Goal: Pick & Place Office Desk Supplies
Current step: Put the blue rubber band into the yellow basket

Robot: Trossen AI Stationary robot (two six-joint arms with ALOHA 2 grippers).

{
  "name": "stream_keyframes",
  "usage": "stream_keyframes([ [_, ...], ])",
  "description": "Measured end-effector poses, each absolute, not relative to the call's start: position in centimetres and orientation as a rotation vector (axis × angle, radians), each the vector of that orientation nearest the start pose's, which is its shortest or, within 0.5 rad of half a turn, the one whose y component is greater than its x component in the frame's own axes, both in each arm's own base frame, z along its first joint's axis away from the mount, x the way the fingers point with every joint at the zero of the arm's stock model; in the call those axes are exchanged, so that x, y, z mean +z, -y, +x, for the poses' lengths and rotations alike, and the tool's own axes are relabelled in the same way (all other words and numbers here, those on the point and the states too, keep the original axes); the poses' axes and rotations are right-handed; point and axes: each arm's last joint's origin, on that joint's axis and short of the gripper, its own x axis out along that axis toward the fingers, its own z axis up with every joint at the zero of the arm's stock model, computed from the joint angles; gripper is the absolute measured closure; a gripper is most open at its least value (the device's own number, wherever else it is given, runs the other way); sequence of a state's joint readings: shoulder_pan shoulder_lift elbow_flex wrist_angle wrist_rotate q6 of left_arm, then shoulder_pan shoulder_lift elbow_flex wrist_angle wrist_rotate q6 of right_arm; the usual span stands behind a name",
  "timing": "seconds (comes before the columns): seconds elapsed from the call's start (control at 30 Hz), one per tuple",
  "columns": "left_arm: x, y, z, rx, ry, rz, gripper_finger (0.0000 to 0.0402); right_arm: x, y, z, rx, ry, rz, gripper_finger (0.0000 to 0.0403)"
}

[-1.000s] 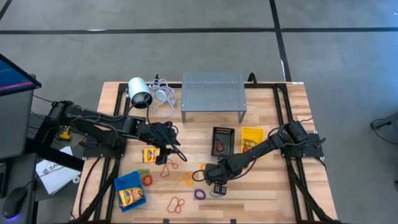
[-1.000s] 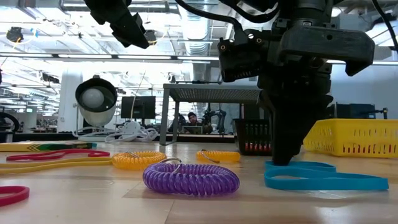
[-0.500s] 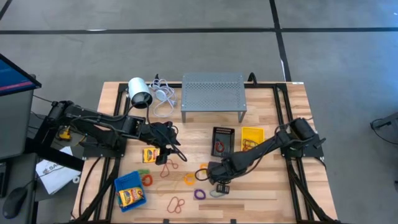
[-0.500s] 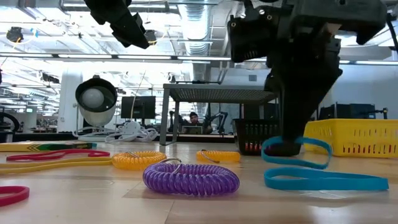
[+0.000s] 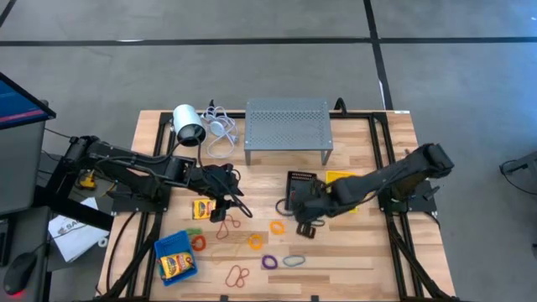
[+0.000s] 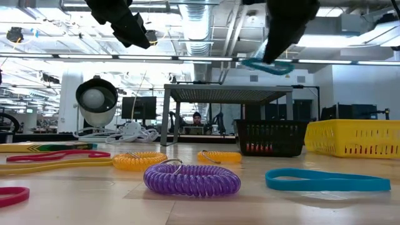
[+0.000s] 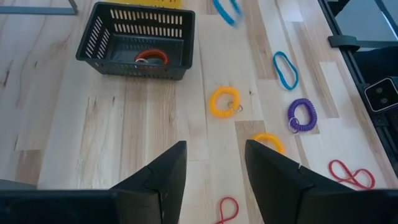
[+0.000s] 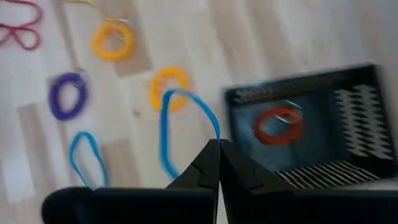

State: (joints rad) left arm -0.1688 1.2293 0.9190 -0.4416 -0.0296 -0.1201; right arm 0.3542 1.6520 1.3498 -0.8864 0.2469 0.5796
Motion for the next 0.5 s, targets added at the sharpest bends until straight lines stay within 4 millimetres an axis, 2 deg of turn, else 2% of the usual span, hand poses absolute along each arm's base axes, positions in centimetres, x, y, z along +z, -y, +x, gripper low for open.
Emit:
stream_keyframes([
  [0.2,26.8,4.2,25.0,-0.088,-0.756,-0.040,0.0243,28.0,-8.6,28.2,-0.391,-1.189,0.139,0.0403],
  [0.4,26.9,4.2,25.0,-0.090,-0.754,-0.032,0.0243,28.7,-6.9,26.1,-0.475,-1.289,0.126,0.0403],
  [0.5,26.9,4.2,25.0,-0.090,-0.754,-0.032,0.0243,28.3,-5.6,24.6,-0.506,-1.298,0.169,0.0403],
])
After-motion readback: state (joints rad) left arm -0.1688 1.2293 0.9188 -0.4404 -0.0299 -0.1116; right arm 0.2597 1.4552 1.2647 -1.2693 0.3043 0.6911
